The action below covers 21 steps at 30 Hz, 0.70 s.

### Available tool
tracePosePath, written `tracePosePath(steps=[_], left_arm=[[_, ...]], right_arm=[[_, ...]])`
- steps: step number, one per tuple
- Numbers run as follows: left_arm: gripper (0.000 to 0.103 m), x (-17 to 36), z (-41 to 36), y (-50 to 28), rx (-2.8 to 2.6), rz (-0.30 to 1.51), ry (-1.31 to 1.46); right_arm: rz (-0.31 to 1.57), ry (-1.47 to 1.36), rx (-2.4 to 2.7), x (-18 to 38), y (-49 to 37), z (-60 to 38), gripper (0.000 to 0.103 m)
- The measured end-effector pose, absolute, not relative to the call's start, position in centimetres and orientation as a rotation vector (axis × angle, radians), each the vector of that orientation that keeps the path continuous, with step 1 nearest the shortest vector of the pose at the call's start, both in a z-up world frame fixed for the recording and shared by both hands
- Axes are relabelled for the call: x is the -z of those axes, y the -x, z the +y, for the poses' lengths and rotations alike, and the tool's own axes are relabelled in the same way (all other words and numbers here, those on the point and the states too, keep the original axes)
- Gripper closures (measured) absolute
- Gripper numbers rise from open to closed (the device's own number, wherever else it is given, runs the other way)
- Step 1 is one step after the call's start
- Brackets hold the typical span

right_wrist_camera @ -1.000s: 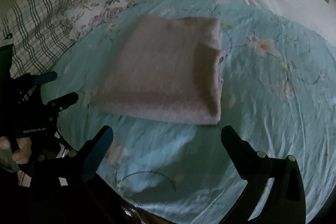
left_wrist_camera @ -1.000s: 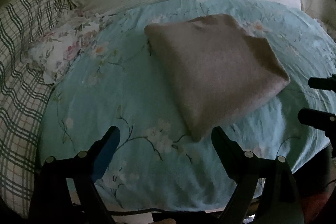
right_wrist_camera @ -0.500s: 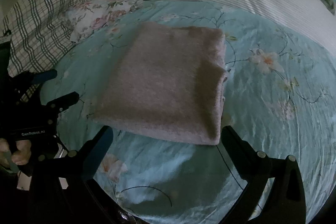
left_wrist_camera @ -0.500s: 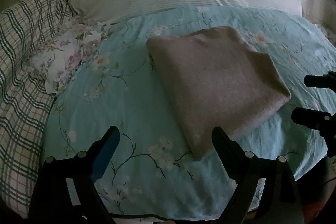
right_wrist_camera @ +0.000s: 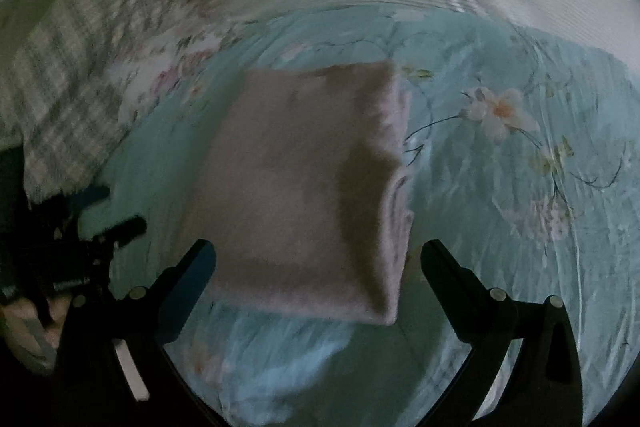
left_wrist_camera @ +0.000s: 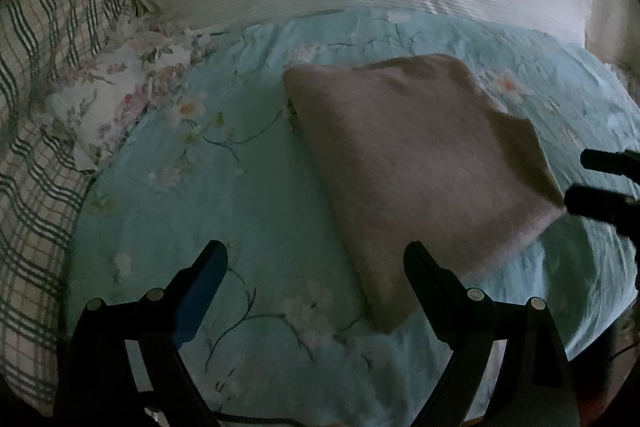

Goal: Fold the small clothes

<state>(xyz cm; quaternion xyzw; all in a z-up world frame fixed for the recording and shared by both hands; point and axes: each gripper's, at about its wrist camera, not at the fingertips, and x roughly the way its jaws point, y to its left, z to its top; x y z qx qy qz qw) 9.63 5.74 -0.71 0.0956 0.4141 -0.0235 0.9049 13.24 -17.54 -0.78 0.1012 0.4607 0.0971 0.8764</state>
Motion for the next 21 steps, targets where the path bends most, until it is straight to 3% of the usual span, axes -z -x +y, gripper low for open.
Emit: tracePosePath(steps=[4, 6, 10, 12, 14, 16, 17, 21], left_arm=[[0.013, 1.4, 6.4, -12.2, 0.057, 0.894, -0.136], [0.013, 1.9, 6.7, -13.8, 0.060, 0.918, -0.096], [0.013, 2.7, 7.2, -16.5, 0.079, 0.947, -0.016], [0.013, 2.9, 7.3, -17.6, 0.074, 0.951, 0.005], [0.013, 3.1, 7.5, -18.8, 0.066, 0.951, 0.019], [0.013, 3.5, 7.7, -20.1, 0.056, 0.958, 0.030], [0.013, 3.8, 7.7, -20.8, 0.053, 0.965, 0.037], [0.012, 4.2, 7.6, -21.7, 0.061, 0.981, 0.060]], right_arm=[[0.936, -0.309, -0.190, 1.1, -16.2, -19.9, 0.004], [0.935, -0.329, -0.180, 1.4, -18.1, -20.7, 0.014], [0.931, -0.392, -0.168, 2.7, -22.0, -21.9, 0.020], [0.940, -0.427, -0.158, 3.8, -24.2, -22.5, 0.031], [0.954, -0.467, -0.163, 5.0, -26.2, -22.9, 0.036], [0.984, -0.486, -0.178, 6.5, -27.7, -23.1, 0.080], [1.008, -0.505, -0.199, 7.1, -28.1, -23.0, 0.092], [0.893, -0.491, -0.219, 4.6, -26.4, -22.9, 0.092]])
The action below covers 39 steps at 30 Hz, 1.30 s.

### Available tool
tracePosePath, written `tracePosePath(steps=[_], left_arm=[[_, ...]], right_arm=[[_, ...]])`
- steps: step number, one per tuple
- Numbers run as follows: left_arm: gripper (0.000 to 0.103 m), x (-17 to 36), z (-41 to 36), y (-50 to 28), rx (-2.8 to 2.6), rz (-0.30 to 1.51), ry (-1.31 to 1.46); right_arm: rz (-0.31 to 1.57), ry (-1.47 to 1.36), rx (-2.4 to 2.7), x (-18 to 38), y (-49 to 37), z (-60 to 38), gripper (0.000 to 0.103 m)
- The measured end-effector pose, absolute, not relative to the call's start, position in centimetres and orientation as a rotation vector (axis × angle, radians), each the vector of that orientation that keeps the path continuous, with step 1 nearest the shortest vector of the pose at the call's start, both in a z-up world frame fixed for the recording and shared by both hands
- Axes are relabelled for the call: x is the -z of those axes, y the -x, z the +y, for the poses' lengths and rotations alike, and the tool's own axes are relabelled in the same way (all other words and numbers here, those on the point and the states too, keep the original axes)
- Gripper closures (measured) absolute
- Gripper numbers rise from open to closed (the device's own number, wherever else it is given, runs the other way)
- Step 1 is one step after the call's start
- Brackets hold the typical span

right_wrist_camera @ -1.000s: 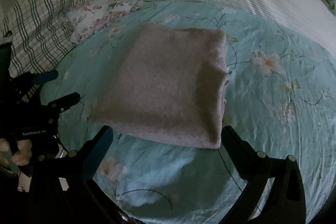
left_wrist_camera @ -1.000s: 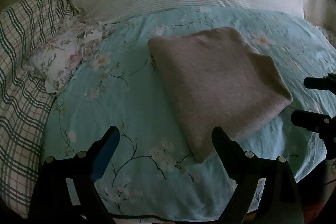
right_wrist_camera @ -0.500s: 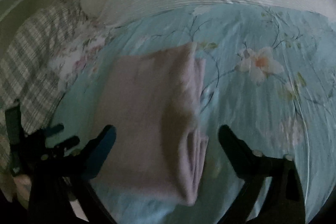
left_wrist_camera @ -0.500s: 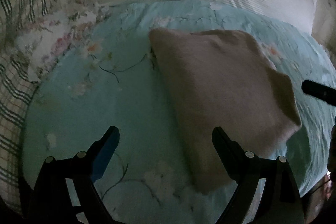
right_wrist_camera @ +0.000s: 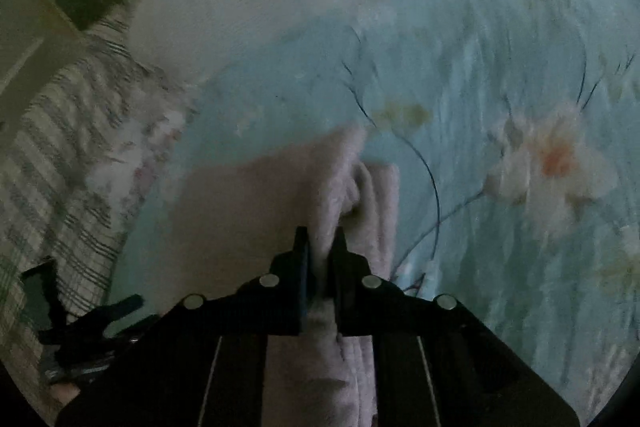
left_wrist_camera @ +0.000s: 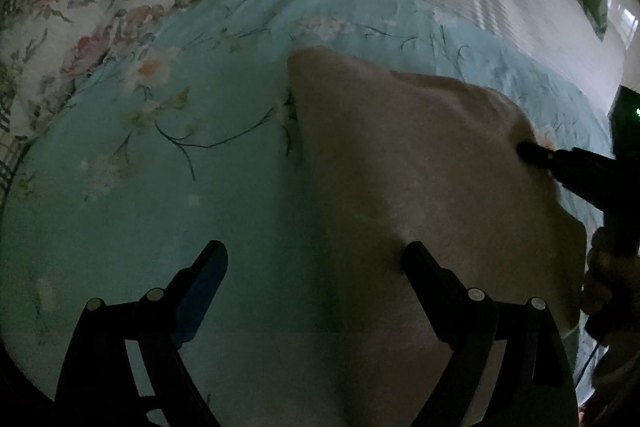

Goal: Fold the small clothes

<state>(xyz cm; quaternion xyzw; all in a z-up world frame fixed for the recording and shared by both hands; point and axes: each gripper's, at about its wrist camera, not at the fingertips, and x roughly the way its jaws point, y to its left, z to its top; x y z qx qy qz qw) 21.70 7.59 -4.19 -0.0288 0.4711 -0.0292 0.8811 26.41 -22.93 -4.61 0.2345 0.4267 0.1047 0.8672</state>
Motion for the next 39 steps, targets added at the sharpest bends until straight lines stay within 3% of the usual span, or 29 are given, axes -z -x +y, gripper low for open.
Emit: tracePosePath(steps=[7, 13, 16, 20, 32, 34, 36, 39], left_arm=[[0.010, 5.6, 6.1, -22.5, 0.065, 0.995, 0.014], [0.004, 6.2, 6.3, -23.1, 0.053, 1.004, 0.016], [0.005, 5.5, 6.6, -22.2, 0.045, 0.989, 0.023], [0.006, 4.6, 6.6, -20.5, 0.046, 0.977, 0.031], [0.006, 3.6, 5.6, -16.2, 0.038, 0.957, -0.019], [0.006, 3.5, 5.7, -15.8, 0.037, 0.960, -0.019], [0.006, 3.3, 5.8, -15.2, 0.037, 0.956, -0.020], [0.005, 3.2, 6.1, -13.8, 0.042, 0.956, -0.021]], right_arm=[[0.983, -0.443, -0.145, 8.2, -27.1, -23.0, 0.092], [0.974, -0.413, -0.120, 6.3, -26.7, -22.6, 0.088], [0.956, -0.416, -0.116, 4.7, -25.4, -22.8, 0.081], [0.924, -0.396, -0.142, 2.5, -22.8, -22.2, 0.052], [0.948, -0.321, -0.193, 1.2, -17.4, -18.9, 0.050], [0.953, -0.310, -0.200, 1.0, -16.8, -18.6, 0.046], [0.958, -0.291, -0.205, 0.7, -16.1, -18.2, 0.031], [0.961, -0.248, -0.212, 0.4, -14.5, -17.4, 0.027]])
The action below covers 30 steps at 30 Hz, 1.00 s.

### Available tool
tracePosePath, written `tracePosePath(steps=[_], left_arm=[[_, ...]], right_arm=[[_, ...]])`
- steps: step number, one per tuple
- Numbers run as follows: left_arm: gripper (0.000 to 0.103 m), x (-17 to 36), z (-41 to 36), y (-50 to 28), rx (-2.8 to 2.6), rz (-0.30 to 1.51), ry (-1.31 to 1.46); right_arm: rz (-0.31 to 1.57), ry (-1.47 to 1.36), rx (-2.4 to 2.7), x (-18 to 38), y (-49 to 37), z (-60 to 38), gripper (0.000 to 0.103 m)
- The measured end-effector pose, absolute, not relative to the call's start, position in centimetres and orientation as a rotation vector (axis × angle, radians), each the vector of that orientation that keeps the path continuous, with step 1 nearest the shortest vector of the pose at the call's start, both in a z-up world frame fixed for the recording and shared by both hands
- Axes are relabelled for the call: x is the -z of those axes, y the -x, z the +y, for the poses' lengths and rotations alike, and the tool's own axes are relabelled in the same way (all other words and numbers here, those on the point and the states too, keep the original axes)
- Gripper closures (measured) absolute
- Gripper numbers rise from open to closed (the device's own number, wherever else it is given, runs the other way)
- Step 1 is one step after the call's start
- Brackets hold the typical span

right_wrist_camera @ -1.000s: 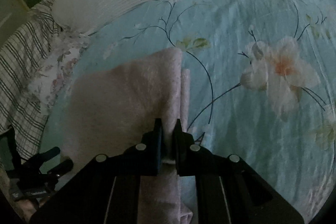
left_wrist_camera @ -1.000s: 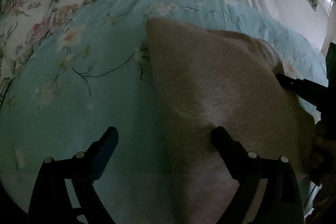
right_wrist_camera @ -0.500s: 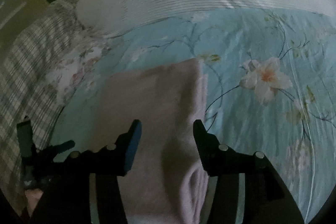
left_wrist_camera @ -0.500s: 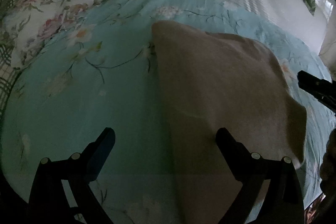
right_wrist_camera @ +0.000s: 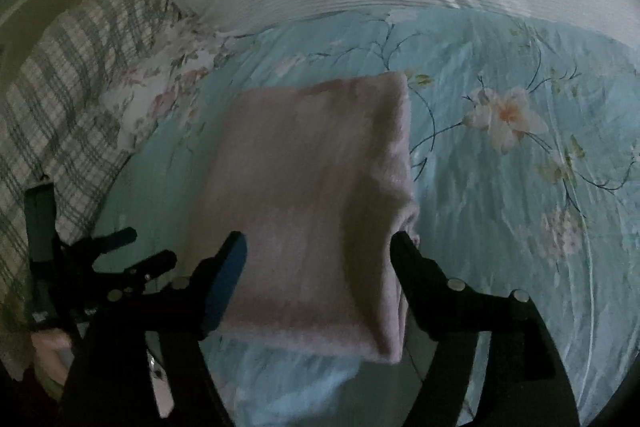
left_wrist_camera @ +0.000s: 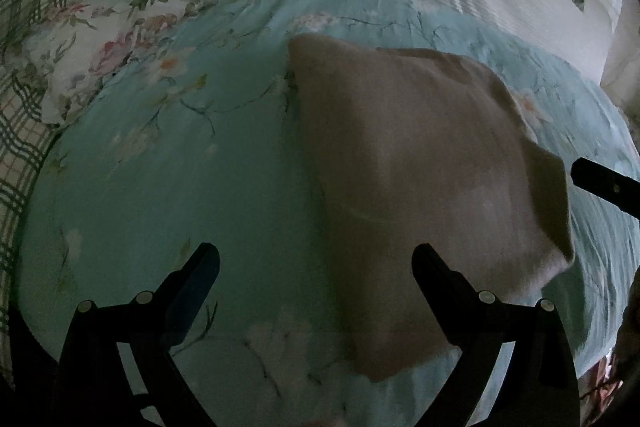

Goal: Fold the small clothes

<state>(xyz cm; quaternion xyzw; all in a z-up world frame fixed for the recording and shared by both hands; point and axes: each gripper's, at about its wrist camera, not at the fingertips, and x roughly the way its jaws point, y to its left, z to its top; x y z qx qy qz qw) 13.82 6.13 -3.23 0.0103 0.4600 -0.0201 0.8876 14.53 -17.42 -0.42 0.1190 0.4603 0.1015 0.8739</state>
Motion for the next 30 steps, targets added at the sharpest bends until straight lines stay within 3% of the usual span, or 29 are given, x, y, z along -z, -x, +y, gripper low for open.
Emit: tracePosePath(steps=[5, 19, 30], left_arm=[[0.005, 3.3, 6.7, -11.1, 0.055, 0.959, -0.034], [0.006, 4.1, 5.5, -6.2, 0.082, 0.970, -0.116], [0.006, 2.1, 6.0, -4.8, 0.085, 0.955, -0.084]], right_arm=[[0.993, -0.190, -0.223, 0.8, -12.2, -16.5, 0.020], [1.080, -0.134, -0.254, 2.5, -7.2, -15.1, 0.014], [1.051, -0.085, -0.268, 0.6, -6.7, -13.9, 0.006]])
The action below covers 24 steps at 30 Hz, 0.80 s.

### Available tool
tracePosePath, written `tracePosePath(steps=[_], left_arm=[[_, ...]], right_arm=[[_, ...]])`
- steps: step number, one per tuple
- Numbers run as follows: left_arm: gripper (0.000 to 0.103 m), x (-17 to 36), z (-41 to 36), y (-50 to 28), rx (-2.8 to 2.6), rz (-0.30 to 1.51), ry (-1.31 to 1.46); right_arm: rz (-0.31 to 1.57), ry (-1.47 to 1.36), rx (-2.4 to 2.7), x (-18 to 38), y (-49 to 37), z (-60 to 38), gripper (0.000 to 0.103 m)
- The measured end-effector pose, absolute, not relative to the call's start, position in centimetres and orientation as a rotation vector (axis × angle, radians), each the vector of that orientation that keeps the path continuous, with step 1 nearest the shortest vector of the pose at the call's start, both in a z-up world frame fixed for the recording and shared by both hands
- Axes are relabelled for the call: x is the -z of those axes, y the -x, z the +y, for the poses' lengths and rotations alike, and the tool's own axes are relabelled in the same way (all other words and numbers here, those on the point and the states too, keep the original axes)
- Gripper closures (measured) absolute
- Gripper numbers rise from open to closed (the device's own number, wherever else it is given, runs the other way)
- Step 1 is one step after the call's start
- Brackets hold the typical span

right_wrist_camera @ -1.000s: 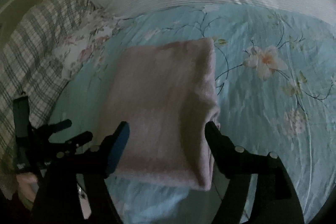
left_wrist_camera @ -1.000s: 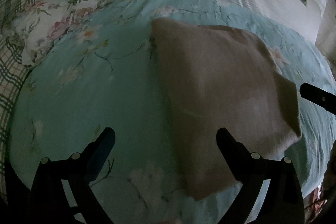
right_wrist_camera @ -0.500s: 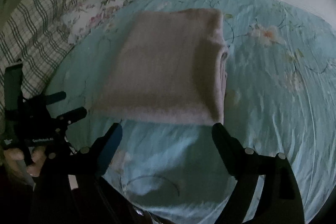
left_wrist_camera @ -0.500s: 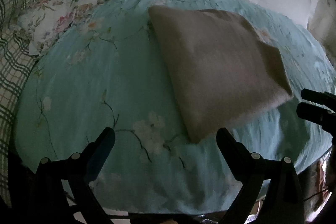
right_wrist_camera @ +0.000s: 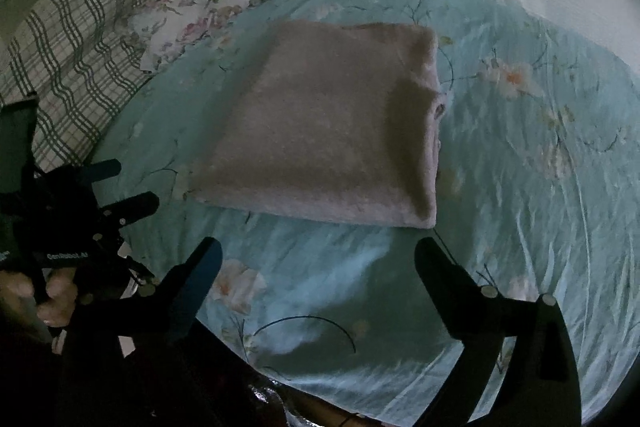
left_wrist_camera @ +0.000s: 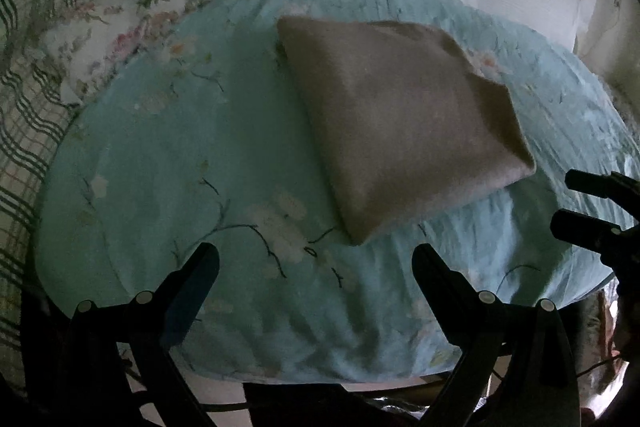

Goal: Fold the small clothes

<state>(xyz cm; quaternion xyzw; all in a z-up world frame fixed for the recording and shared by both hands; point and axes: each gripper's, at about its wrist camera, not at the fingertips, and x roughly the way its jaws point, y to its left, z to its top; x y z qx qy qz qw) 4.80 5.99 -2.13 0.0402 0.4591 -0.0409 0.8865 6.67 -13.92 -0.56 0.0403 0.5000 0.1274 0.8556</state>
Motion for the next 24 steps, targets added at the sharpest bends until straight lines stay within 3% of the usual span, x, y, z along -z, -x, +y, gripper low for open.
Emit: tracePosePath(steps=[24], left_arm=[[0.006, 2.1, 5.7, -4.7, 0.067, 0.944, -0.131]], right_arm=[[1.079, -0.052, -0.244, 1.7, -7.1, -14.0, 0.005]])
